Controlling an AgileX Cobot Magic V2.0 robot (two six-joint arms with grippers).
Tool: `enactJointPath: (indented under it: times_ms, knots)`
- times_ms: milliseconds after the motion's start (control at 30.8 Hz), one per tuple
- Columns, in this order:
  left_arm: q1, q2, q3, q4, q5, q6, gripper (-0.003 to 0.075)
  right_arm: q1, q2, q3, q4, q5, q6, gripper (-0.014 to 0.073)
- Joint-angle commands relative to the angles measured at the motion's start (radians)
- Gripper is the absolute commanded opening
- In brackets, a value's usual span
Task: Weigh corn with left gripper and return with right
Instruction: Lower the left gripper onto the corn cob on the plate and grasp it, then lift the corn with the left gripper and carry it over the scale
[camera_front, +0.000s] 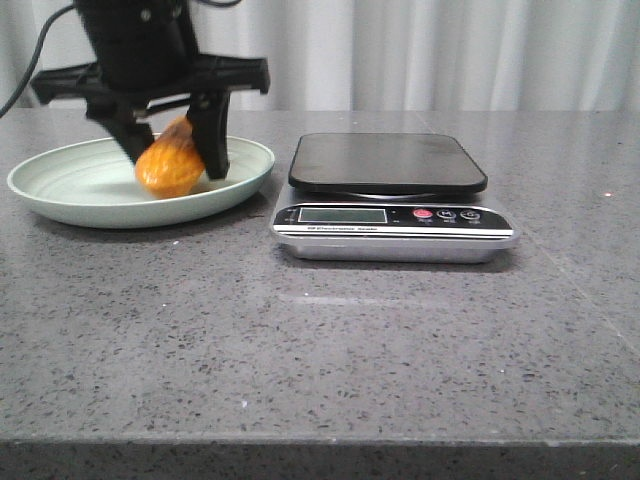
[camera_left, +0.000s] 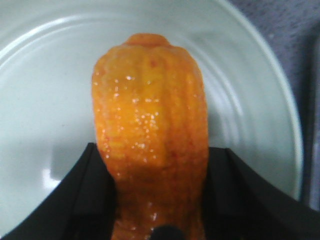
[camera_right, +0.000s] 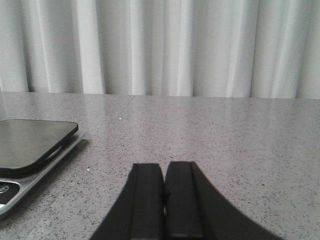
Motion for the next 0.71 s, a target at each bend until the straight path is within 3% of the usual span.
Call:
enactJointPath:
  times_ms: [0,390,682]
  knots:
    - [-0.039,-0.052,-0.108,-0.007,0.007,0.027,0.0128,0.006,-0.012,-0.007,-0.001,-0.078,-0.009,0.015]
    - [-0.174,0.024,-0.261,-0.025,-0.002,0.029,0.0147,0.006,-0.012,-0.007,-0.001,-0.078,-0.009,0.015]
    - [-0.236,0.101,-0.295,-0.057,-0.012,0.029,0.0336,0.021,-0.013,-0.007,-0.001,-0.078,-0.009,0.015]
